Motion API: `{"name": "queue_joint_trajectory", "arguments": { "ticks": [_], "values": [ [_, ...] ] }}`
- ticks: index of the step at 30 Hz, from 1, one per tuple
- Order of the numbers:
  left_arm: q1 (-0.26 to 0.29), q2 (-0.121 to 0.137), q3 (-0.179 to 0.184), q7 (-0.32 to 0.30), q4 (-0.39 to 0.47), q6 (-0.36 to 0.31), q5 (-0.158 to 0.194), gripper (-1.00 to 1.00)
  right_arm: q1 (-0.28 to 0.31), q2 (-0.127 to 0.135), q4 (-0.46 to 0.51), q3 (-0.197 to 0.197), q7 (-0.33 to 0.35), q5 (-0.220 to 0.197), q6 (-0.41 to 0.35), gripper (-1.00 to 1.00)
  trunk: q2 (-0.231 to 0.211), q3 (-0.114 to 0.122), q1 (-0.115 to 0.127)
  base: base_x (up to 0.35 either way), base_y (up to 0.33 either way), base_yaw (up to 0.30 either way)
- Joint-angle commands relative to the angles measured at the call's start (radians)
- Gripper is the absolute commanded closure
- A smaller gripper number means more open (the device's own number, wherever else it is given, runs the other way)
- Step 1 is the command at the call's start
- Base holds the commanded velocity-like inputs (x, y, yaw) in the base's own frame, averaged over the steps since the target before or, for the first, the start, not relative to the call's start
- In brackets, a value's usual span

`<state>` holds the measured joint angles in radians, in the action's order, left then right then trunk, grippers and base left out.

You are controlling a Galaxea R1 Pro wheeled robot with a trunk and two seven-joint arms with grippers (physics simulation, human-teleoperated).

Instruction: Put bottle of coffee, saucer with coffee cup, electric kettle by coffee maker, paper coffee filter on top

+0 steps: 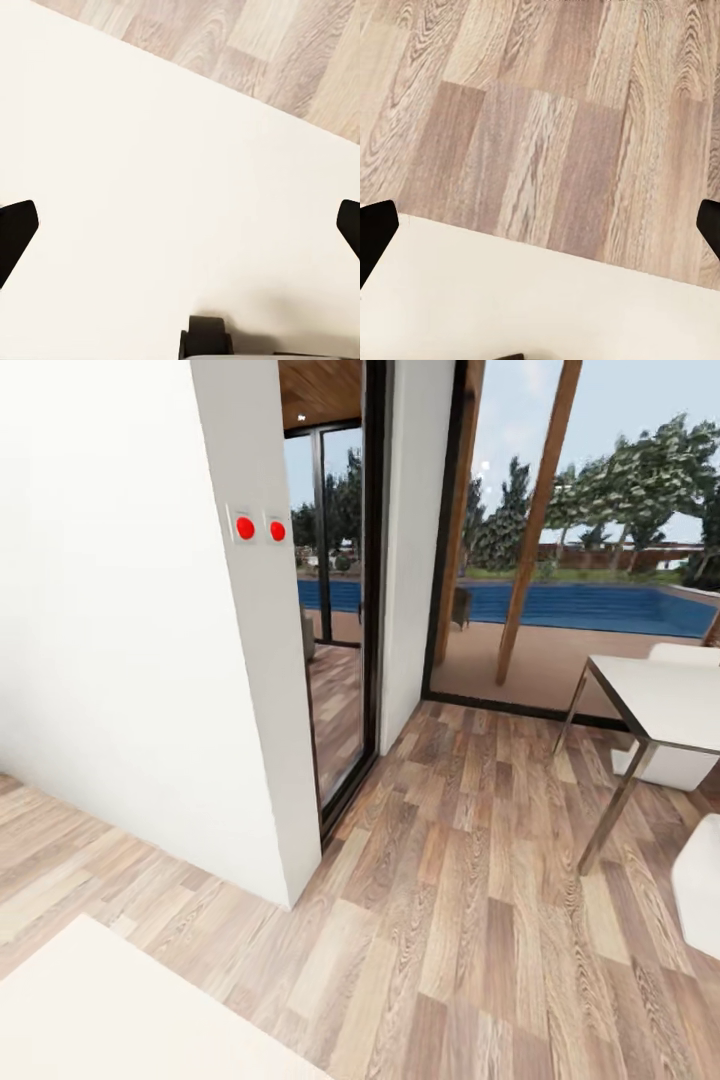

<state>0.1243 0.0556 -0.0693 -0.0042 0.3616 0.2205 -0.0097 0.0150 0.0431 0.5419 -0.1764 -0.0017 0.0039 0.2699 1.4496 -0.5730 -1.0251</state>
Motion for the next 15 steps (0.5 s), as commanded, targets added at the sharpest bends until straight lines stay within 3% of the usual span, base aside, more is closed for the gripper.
{"name": "queue_joint_trajectory", "arguments": {
  "ticks": [1,15],
  "values": [
    [0.001,0.0,-0.003,0.0,-0.001,0.003,-0.001,-1.0,0.0,0.0,0.0,-0.001,0.0,0.001,0.003,-1.0,0.0,-0.002,0.0,0.0,0.0,0.242],
    [0.001,0.0,-0.002,0.0,-0.001,0.003,-0.001,-1.0,0.0,0.0,0.0,-0.001,0.0,0.001,0.003,-1.0,0.0,-0.009,0.0,0.001,-0.022,0.263]
  ]
}}
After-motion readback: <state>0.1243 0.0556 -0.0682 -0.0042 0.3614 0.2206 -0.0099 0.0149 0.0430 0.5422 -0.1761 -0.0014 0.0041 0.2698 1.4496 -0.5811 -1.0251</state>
